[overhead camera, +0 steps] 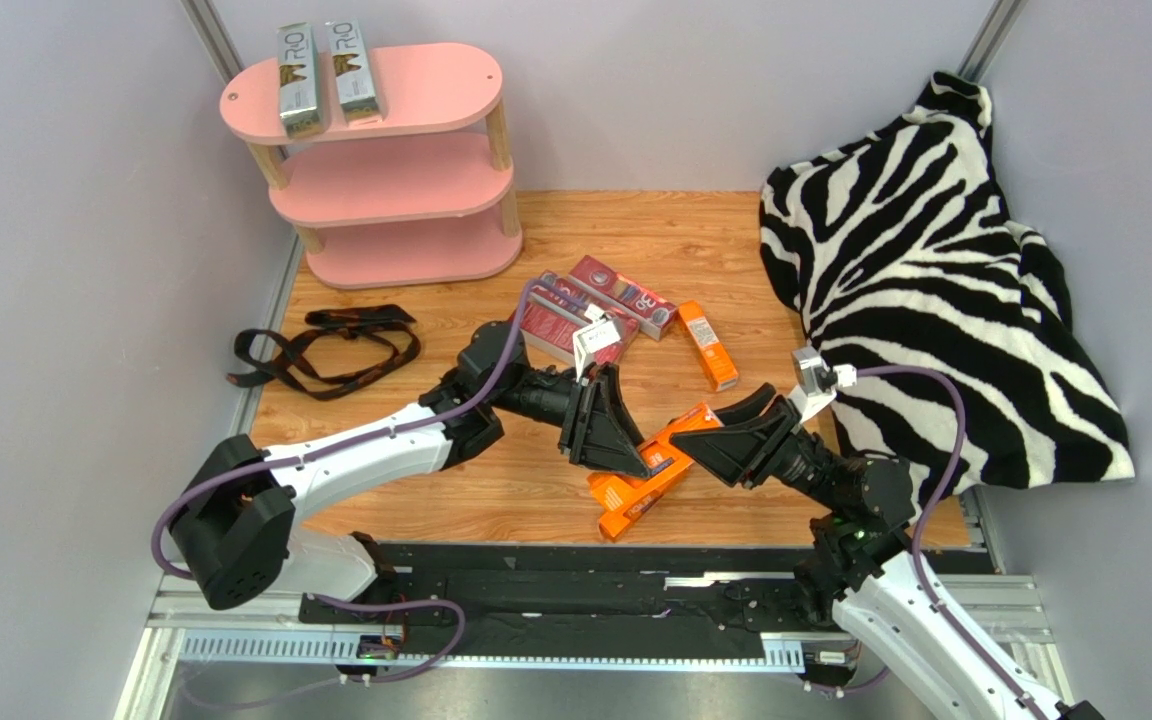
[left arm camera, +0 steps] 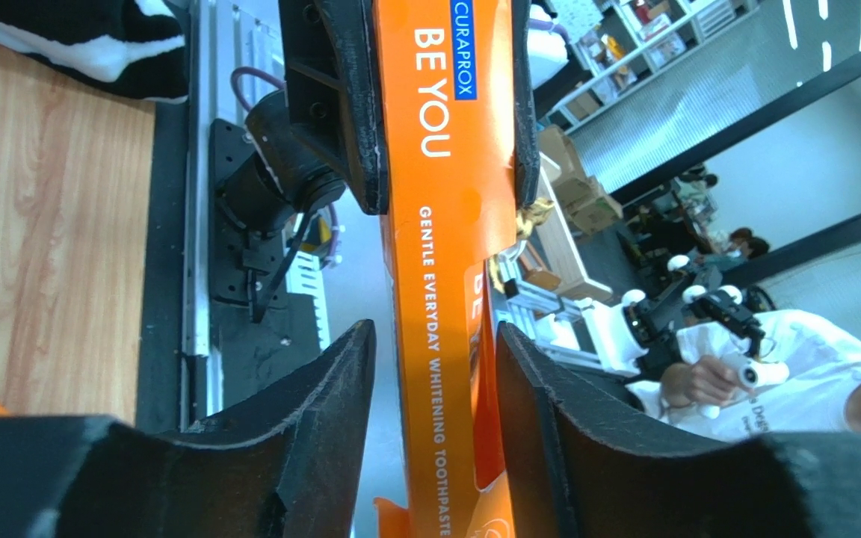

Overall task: Place and organize the toothpastes onto the shelf
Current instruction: Pick up the toothpaste from the center of the board.

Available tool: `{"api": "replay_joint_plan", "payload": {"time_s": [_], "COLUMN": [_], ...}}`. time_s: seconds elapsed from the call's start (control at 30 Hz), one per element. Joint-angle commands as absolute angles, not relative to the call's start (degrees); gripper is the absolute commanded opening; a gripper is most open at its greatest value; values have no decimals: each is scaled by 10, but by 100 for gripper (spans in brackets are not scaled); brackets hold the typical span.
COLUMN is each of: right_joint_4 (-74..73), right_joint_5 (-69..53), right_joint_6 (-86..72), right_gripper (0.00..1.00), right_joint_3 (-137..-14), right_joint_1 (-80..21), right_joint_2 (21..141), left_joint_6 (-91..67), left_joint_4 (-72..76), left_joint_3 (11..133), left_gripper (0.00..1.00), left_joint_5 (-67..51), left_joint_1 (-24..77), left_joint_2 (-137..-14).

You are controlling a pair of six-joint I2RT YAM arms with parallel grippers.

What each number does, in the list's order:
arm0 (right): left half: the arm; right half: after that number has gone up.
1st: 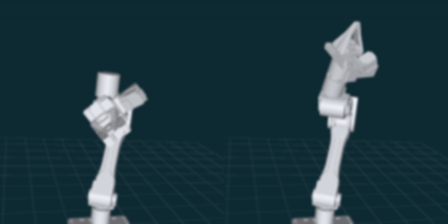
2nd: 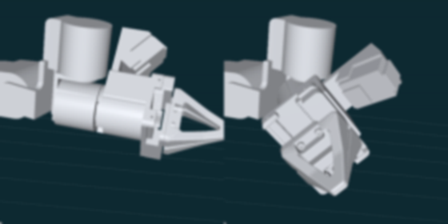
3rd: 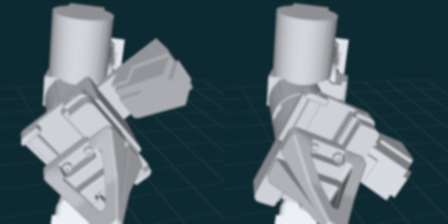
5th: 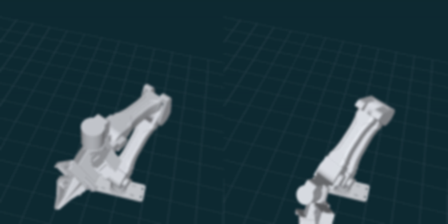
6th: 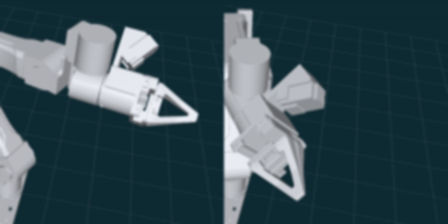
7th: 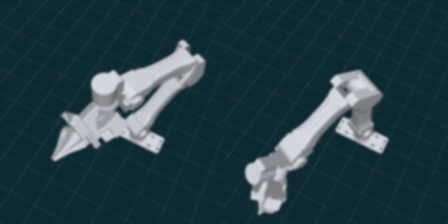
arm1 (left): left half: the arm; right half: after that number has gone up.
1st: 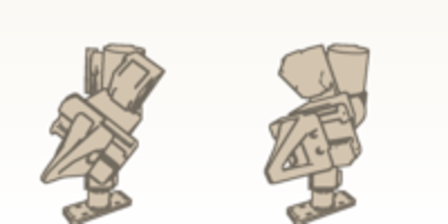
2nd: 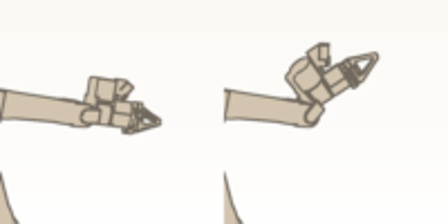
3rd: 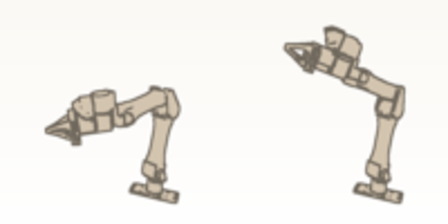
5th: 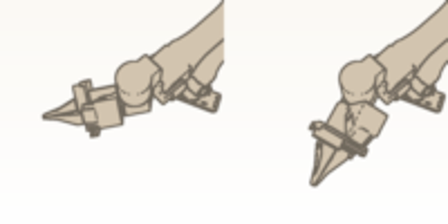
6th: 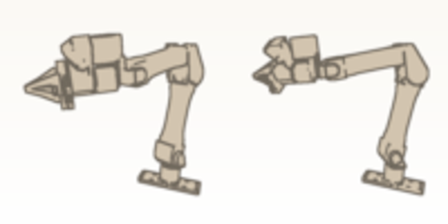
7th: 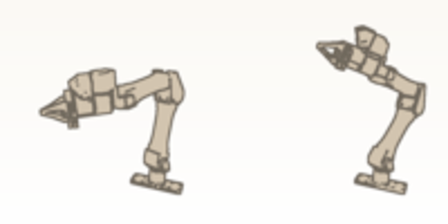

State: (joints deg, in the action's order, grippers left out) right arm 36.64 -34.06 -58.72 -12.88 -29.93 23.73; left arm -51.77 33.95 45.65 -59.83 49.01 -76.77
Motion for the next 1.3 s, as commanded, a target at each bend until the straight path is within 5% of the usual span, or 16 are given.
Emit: {"api": "replay_joint_plan", "payload": {"time_s": [0.0, 0.3, 0.57, 1.27], "right_joint_4": [375, 321, 262, 213], "right_joint_5": [-330, -311, -273, 21], "right_joint_6": [-582, -563, -548, -609], "right_gripper": [32, 30, 28, 26], "right_joint_3": [-127, -139, -154, -166], "right_joint_1": [-301, -302, -303, -302], "right_joint_2": [223, 207, 204, 137], "left_joint_6": [-449, -262, -243, -501], "left_joint_4": [285, -51, -119, 267], "left_joint_3": [471, 578, 634, 441], "left_gripper": [60, 79, 82, 82], "left_joint_5": [-584, -420, -402, -525], "left_joint_1": [491, 479, 426, 301], "left_joint_2": [-738, -665, -651, -637]}}
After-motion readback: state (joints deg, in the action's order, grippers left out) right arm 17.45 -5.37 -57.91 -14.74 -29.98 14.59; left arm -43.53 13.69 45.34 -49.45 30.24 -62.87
